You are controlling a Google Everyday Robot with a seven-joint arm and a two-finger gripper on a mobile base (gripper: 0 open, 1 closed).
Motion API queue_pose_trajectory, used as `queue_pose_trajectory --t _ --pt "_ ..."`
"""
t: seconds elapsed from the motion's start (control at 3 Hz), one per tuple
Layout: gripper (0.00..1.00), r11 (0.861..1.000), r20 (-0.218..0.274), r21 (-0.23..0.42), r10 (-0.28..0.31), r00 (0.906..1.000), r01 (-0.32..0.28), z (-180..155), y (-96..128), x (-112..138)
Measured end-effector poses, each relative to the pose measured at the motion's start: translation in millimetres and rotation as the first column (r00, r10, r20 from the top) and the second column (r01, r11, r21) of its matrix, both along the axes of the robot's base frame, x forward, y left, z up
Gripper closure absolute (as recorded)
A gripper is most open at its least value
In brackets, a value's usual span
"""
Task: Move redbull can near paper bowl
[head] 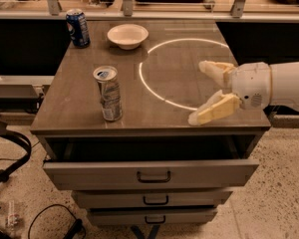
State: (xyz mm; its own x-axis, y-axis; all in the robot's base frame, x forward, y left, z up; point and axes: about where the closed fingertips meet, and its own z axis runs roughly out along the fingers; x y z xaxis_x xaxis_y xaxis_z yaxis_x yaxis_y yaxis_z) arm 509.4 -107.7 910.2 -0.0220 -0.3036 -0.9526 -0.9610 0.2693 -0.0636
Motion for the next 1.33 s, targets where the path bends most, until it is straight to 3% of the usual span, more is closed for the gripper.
queue_pose_trajectory --t 0.67,1.0,1.33 --pt "0.00 0.999 0.005 0.033 0.013 0.9999 -0.013 5 8 -1" --pt "0.00 0.997 0.030 0.065 0.038 0.9988 -0.040 8 35 -2" --pt "0.00 0.988 0.059 0.122 0.083 0.9947 -0.090 15 93 7"
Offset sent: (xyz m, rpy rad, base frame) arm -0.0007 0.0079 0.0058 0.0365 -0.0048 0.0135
